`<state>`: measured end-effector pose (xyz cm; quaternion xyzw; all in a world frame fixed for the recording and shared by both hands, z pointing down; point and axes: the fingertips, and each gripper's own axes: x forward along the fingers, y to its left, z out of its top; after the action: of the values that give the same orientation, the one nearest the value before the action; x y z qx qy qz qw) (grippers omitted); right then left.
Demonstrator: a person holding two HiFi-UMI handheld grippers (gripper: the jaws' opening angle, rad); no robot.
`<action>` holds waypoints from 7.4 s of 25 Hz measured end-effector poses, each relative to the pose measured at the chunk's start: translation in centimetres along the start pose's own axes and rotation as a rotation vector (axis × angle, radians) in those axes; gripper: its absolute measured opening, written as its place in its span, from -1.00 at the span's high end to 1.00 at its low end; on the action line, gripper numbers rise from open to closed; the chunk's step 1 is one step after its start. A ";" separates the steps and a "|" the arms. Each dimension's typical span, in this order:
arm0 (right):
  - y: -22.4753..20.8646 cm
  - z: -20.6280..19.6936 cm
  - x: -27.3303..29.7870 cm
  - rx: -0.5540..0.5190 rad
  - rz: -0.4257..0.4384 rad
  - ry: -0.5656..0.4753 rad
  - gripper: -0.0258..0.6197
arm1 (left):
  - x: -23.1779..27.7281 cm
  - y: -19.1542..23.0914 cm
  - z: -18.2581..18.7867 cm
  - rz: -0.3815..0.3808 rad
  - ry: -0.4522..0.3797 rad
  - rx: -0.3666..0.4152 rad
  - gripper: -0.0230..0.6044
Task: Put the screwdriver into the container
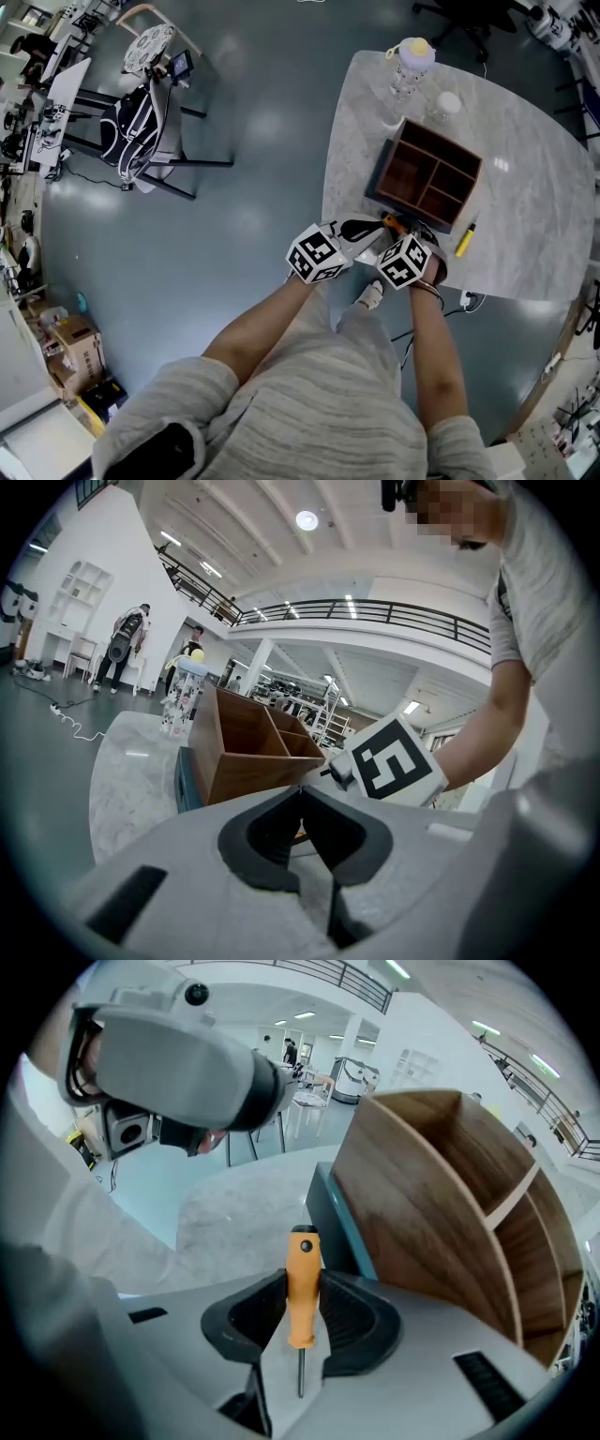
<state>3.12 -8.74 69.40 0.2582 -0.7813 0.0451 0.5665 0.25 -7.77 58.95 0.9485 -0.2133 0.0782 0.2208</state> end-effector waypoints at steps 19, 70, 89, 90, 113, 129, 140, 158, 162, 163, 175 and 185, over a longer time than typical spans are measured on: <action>-5.0 5.3 -13.1 0.236 -0.109 -0.327 0.63 | -0.6 -3.8 9.4 -0.046 -0.119 0.097 0.86; -18.4 4.4 -16.2 0.674 -0.163 -0.572 0.63 | 4.1 -4.0 16.8 -0.070 -0.101 0.133 0.86; -17.0 4.0 -13.0 0.656 -0.132 -0.509 0.63 | 4.4 -3.7 15.7 -0.076 -0.080 0.119 0.86; -17.0 4.0 -13.1 0.654 -0.134 -0.511 0.63 | 4.4 -3.8 15.8 -0.077 -0.079 0.119 0.86; -16.8 -0.7 -19.8 0.658 -0.193 -0.589 0.61 | 8.0 -7.7 14.4 -0.130 -0.042 0.131 0.86; -15.5 -13.4 -16.6 0.841 -0.226 -0.393 0.61 | 11.5 -11.5 10.0 -0.208 0.033 0.090 0.86; -15.1 -16.9 -11.4 0.936 -0.194 -0.285 0.61 | 13.4 -11.1 8.0 -0.236 0.069 0.063 0.86; -17.3 -21.6 -3.4 1.135 -0.129 -0.099 0.61 | 14.2 -9.1 8.0 -0.238 0.068 0.027 0.86; -17.8 -22.0 -2.4 1.140 -0.131 -0.060 0.61 | 14.3 -8.9 8.0 -0.244 0.071 0.024 0.86; -17.9 -22.0 -2.2 1.141 -0.132 -0.050 0.61 | 14.3 -8.9 8.0 -0.245 0.071 0.024 0.86; -17.4 -22.8 -0.9 1.136 -0.127 0.018 0.79 | 13.7 -8.3 7.9 -0.240 0.067 0.014 0.86; -17.4 -20.2 -2.6 1.090 -0.132 -0.051 0.86 | 13.2 -8.1 8.4 -0.234 0.059 0.017 0.86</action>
<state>29.00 -15.51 70.29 0.5636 -0.6405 0.4013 0.3333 16.08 -9.87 51.52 0.9660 -0.0940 0.0817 0.2264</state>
